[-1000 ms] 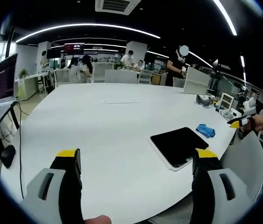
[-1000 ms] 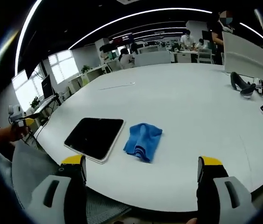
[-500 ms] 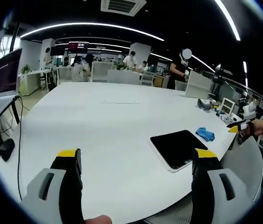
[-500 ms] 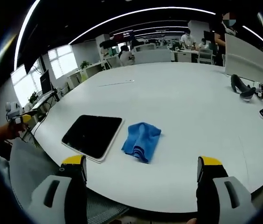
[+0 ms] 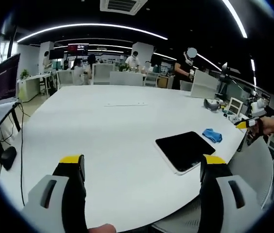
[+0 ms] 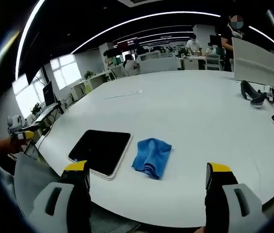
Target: Wipe the mirror surface with the cleaning cloth until all visible marks leave the cleaned area.
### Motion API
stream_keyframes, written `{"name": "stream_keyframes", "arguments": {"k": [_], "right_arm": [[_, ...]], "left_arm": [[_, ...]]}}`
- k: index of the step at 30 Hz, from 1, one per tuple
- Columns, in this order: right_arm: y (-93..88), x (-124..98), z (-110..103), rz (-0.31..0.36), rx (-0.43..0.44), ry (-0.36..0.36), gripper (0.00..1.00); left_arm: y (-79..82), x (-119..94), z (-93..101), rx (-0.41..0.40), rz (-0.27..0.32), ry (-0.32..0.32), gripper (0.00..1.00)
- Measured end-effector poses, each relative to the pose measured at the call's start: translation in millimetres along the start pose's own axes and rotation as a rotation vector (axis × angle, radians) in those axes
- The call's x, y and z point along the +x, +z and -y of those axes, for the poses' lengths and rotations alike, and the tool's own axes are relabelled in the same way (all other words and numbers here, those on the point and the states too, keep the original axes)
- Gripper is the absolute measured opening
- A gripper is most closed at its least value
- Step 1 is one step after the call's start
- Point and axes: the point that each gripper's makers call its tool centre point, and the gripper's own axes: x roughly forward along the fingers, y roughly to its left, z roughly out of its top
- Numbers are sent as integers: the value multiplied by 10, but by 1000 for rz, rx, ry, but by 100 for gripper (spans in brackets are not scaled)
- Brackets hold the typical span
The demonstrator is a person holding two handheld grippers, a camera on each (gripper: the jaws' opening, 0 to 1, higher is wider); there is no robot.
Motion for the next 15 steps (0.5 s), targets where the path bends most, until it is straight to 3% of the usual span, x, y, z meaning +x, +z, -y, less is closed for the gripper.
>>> {"name": "stream_keyframes", "arguments": {"k": [3, 7, 10, 15], "right_arm": [[-4, -4, 5, -17, -26, -24, 98], [-3, 3, 41, -10, 5, -38, 98], [-33, 7, 103, -45, -37, -79, 98], [-27, 9, 56, -43, -23, -56, 98]], "left_arm": [[18, 49, 22, 3, 4, -8, 99], [-32, 93, 135, 53, -31, -52, 99], [-7, 107, 192, 66, -26, -62, 99], [-14, 124, 171, 59, -35, -57, 99]]}}
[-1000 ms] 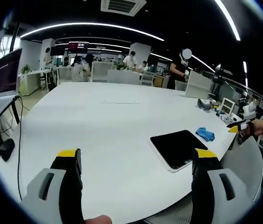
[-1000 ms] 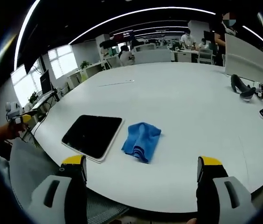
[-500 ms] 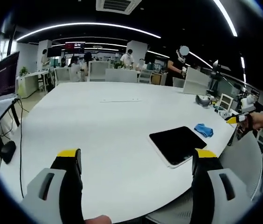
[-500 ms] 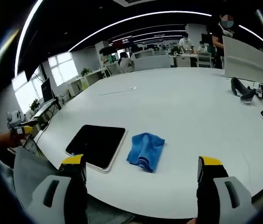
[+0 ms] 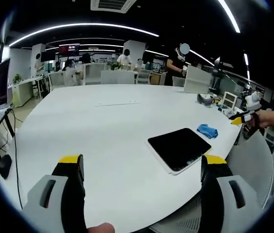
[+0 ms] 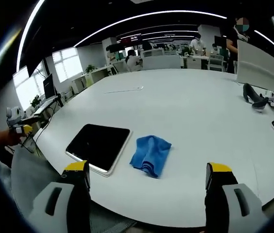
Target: Wipe the mirror surface with the cleaning cloth until all visible marks leave the cleaned area.
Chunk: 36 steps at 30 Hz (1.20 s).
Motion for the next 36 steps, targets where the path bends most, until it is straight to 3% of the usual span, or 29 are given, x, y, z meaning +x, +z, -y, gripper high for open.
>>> {"name": "stream_keyframes", "arguments": {"k": [4, 8, 11, 15, 19, 23, 26, 31, 33, 36], "right_arm": [[117, -23, -20, 56, -57, -5, 90], [24, 27, -8, 34, -27, -1, 93], [72, 29, -10, 59, -4, 3, 94], [0, 71, 33, 38, 5, 1, 98], [33, 78, 99, 48, 29, -23, 98], [112, 147, 21, 26, 64, 3, 94], [403, 205, 23, 40, 55, -16, 92], [642, 307, -48, 20, 20, -6, 88], [585, 368, -52, -20, -29, -11, 85], [514, 484, -82, -36, -31, 2, 79]], "left_arm": [[76, -23, -22, 15, 16, 8, 99], [27, -17, -66, 14, 1, 15, 99], [95, -20, -85, 13, 23, 24, 99], [43, 20, -111, 10, -3, 30, 99], [109, 34, -64, 10, 20, 31, 99], [14, 119, 72, 12, 11, 18, 99], [-100, 190, 146, 20, -7, 18, 99], [-191, 295, 262, 6, -29, -23, 99], [-202, 310, 311, 10, -37, -31, 99], [-267, 329, 427, 44, -65, -69, 99]]}}
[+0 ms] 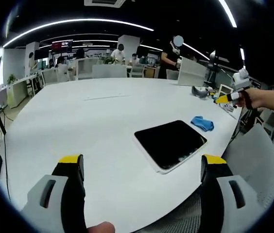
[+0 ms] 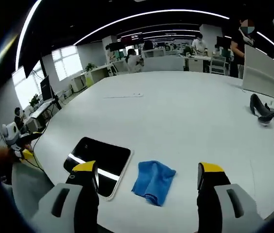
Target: Wipe the mirror surface with the cleaning cloth until all visible marks leave the cleaned area.
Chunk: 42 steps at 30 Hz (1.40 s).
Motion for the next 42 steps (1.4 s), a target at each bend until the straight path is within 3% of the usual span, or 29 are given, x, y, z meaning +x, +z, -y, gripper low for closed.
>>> {"name": "stream_keyframes", "arguments": {"k": [7, 13, 15, 18, 21, 23, 27, 31, 33, 38, 42], "right_arm": [[-163, 253, 10, -34, -11, -13, 65], [-352, 501, 14, -88, -30, 7, 46], [-516, 574, 25, -157, -35, 2, 42], [-582, 642, 37, -178, -37, -16, 36], [-653, 679, 122, -198, 1, -62, 28], [-664, 698, 134, -196, 24, -62, 27], [-678, 753, 135, -204, 42, -73, 24], [-676, 803, 157, -221, 75, -103, 17], [-685, 802, 231, -235, 23, -136, 10], [-686, 786, 199, -243, 6, -125, 10], [-535, 708, 138, -193, 70, -98, 9]], "left_arm": [[-125, 10, 54, -41, -35, 9, 97], [-227, 4, 51, -53, -60, 24, 95], [-250, 28, 102, -35, -76, 8, 97], [-271, 50, 167, 12, -78, -5, 98], [-388, 36, 54, 23, -109, 38, 97], [-319, -10, 21, 29, -71, 53, 99], [-383, -57, 49, 23, -95, 42, 99], [-375, -133, -11, -29, -63, 73, 99], [-347, -103, -18, -53, -57, 71, 99], [-215, -2, 70, -61, -49, 25, 99], [-178, 66, 158, -42, -70, 18, 99]]}}
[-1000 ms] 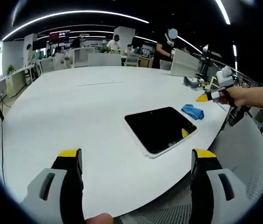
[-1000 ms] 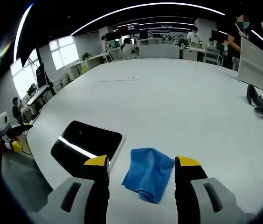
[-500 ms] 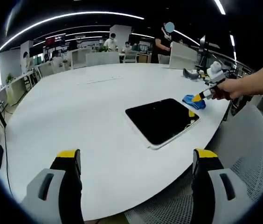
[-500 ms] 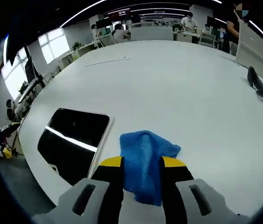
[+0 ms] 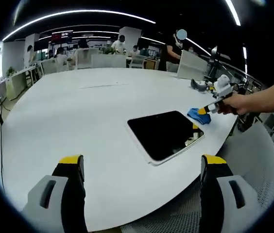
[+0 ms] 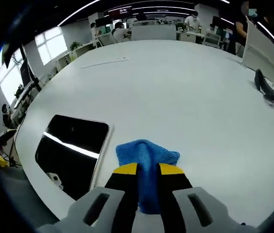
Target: Wipe the mirror surface with the cleaning cloth until all visible marks leave the cleaned area.
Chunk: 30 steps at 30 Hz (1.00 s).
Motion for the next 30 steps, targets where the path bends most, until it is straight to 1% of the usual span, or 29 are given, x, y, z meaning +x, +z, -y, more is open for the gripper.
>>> {"name": "stream_keyframes", "arguments": {"k": [2, 3, 5, 6, 7, 9, 10, 11, 13, 14, 15, 16, 18, 20, 23, 24, 25, 26, 27, 30], "right_arm": [[-2, -9, -45, -3, -22, 14, 4], [7, -9, -76, 2, -32, 29, 3], [1, 18, -91, -2, -30, 37, 6], [-27, 44, -100, -16, -37, 39, 6], [-47, 57, -93, -24, -52, 34, 6], [-76, 98, -60, -32, -84, 10, 6], [-91, 102, -35, -41, -101, -8, 6], [-84, 101, -32, -37, -98, -15, 7], [-106, 127, -3, -48, -121, -36, 10], [-167, 136, 8, -87, -147, -43, 14], [-165, 155, 3, -84, -150, -40, 16], [-152, 167, 7, -76, -153, -42, 16], [-131, 173, 8, -82, -151, -52, 15], [-135, 184, 13, -86, -167, -59, 15], [-138, 173, 19, -85, -160, -57, 13], [-138, 173, 25, -86, -157, -57, 6], [-139, 176, 36, -83, -162, -57, 1], [-137, 180, 42, -78, -157, -53, 1], [-134, 182, 47, -73, -128, -53, 1], [-132, 185, 31, -73, -133, -52, 1]], "left_arm": [[-39, 24, 66, 15, -6, -9, 99], [-98, 33, 50, 26, -21, 2, 98], [-118, 35, -18, 8, -20, 30, 97], [-111, 38, -50, -8, -12, 43, 97], [-94, 47, -78, -35, 0, 48, 97], [-101, 53, -100, -18, 3, 56, 97], [-131, 47, -119, 6, -2, 64, 97], [-164, 42, -131, 21, -11, 69, 96], [-192, 32, -151, 20, -19, 71, 96], [-181, 26, -150, 31, -16, 73, 96], [-172, 24, -148, 39, -12, 74, 96], [-172, 27, -145, 41, -13, 73, 96], [-203, 41, -147, 41, -24, 69, 96], [-193, 29, -140, 38, -20, 71, 96], [-194, 18, -176, 17, -8, 85, 95], [-195, 19, -180, 15, -8, 86, 95], [-195, 16, -176, 14, -10, 87, 95], [-198, 15, -173, 19, -13, 84, 95], [-205, 17, -186, 21, -14, 87, 95], [-200, 12, -187, 18, -9, 89, 95]]}}
